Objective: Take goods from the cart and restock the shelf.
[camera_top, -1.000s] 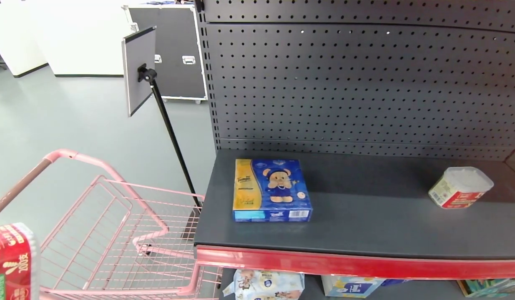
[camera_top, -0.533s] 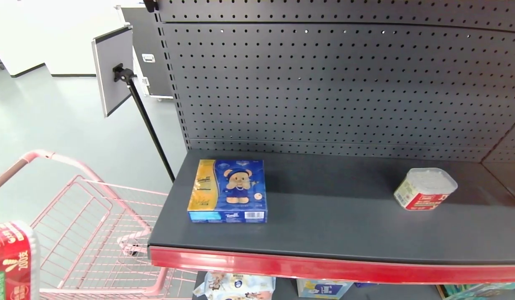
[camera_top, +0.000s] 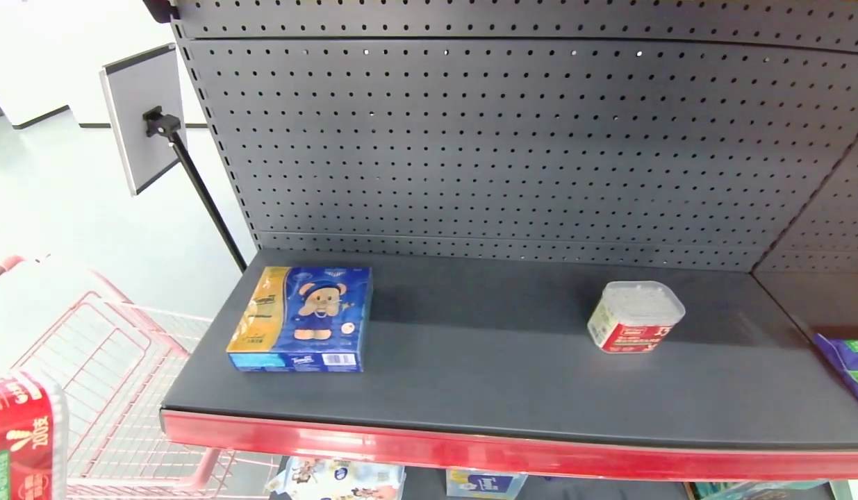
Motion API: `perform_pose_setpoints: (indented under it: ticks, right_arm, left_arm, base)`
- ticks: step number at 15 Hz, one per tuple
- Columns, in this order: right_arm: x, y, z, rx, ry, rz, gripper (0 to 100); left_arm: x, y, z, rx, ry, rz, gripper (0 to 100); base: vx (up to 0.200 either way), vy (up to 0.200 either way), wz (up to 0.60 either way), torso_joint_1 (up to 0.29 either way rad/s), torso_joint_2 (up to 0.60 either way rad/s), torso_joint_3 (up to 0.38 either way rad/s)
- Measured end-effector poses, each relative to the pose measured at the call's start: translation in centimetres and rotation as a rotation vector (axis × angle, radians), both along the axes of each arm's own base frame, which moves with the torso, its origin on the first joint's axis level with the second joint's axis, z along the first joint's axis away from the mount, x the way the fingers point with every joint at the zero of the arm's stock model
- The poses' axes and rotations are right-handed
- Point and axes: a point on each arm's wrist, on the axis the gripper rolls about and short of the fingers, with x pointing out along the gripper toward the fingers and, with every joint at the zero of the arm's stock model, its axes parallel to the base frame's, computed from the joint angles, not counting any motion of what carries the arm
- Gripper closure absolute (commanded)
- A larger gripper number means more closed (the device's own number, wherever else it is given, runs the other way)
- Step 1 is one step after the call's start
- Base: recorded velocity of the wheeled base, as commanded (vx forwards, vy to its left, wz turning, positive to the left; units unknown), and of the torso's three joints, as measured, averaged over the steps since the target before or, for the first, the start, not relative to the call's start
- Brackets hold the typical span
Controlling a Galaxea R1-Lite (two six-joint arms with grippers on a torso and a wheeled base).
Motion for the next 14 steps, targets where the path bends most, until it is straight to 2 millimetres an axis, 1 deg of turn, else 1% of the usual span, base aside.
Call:
perform_pose_setpoints:
  ticks: [12,14]
  right_arm:
    - [0.01,0.0,0.01,0.0,0.0,0.001,0]
    - [0.01,0.0,0.01,-0.004,0.0,0.002,0]
  left_arm:
    - [0.01,0.0,-0.07,0.001,0.004,0.0,100]
    - [0.02,0.0,-0.07,0.001,0.004,0.0,100]
  base:
    - [0.0,-0.2,0.0,0.002,0.0,0.004]
    - [0.0,0.0,0.0,0.0,0.0,0.0]
